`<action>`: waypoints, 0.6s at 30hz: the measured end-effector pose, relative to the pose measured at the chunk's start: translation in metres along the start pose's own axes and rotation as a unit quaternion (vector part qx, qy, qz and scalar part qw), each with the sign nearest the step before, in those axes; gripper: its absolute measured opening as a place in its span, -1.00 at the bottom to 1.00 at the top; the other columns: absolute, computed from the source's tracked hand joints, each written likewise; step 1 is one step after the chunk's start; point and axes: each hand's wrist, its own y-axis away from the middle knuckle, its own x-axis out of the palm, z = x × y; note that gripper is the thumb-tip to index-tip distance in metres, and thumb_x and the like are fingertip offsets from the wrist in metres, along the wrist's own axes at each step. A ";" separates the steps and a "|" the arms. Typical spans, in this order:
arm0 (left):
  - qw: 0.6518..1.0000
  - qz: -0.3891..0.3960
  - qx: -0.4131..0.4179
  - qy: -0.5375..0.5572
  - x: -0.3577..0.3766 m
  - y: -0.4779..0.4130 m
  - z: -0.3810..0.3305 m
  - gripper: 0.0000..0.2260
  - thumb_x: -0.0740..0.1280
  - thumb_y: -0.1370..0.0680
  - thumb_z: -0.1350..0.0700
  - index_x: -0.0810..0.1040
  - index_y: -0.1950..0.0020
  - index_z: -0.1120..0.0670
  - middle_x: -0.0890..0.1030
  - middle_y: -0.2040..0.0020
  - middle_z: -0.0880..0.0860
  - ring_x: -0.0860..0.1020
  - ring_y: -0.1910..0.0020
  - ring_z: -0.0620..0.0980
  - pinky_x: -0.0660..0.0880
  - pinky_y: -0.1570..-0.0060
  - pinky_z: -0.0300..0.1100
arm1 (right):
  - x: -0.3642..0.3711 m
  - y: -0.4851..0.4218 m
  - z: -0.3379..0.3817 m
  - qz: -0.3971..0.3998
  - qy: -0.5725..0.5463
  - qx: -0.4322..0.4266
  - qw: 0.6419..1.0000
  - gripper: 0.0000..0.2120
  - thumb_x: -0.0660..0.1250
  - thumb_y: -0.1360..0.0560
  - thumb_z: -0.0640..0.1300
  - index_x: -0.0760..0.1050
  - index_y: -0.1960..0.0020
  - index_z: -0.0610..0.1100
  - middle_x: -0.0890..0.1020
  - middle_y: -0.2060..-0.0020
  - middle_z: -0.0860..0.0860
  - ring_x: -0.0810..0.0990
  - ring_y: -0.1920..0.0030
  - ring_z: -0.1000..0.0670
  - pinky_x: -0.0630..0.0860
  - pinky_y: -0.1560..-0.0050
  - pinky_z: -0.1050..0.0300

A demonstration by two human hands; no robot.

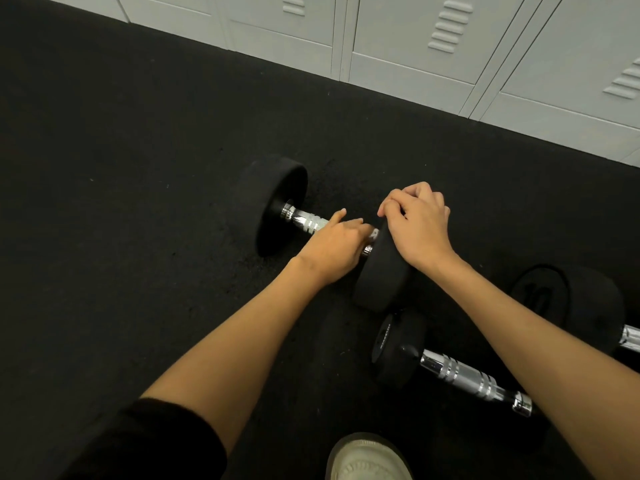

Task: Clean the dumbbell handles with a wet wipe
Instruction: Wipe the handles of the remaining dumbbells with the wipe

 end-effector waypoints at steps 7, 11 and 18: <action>0.992 -0.090 0.089 0.016 0.005 0.045 0.010 -0.48 0.21 -0.55 0.34 0.25 -0.50 0.09 0.34 -0.47 0.05 0.21 -0.49 -0.07 -0.12 -0.46 -0.13 | 0.001 0.000 0.000 -0.006 0.000 0.001 1.000 -0.74 0.13 -0.59 -0.06 0.58 0.05 -0.06 0.44 -0.03 0.01 0.34 -0.11 0.00 0.15 -0.07 0.15; 0.991 -0.084 0.100 -0.015 0.018 0.058 0.017 -0.48 0.15 -0.55 0.33 0.20 -0.51 0.10 0.30 -0.49 0.07 0.19 -0.49 -0.03 -0.02 -0.48 -0.06 | 0.000 0.001 0.001 -0.010 -0.001 -0.001 1.000 -0.74 0.13 -0.59 -0.06 0.59 0.06 -0.06 0.44 -0.01 0.00 0.34 -0.09 0.01 0.15 -0.06 0.15; 0.988 -0.113 0.100 -0.037 0.037 0.073 0.016 -0.36 0.32 -0.45 0.40 0.23 -0.49 0.14 0.33 -0.46 0.09 0.16 -0.47 -0.04 0.05 -0.46 -0.04 | 0.000 0.000 0.001 -0.005 -0.007 0.000 1.000 -0.74 0.14 -0.59 -0.06 0.59 0.08 -0.04 0.41 0.01 0.04 0.30 -0.06 0.04 0.14 -0.07 0.14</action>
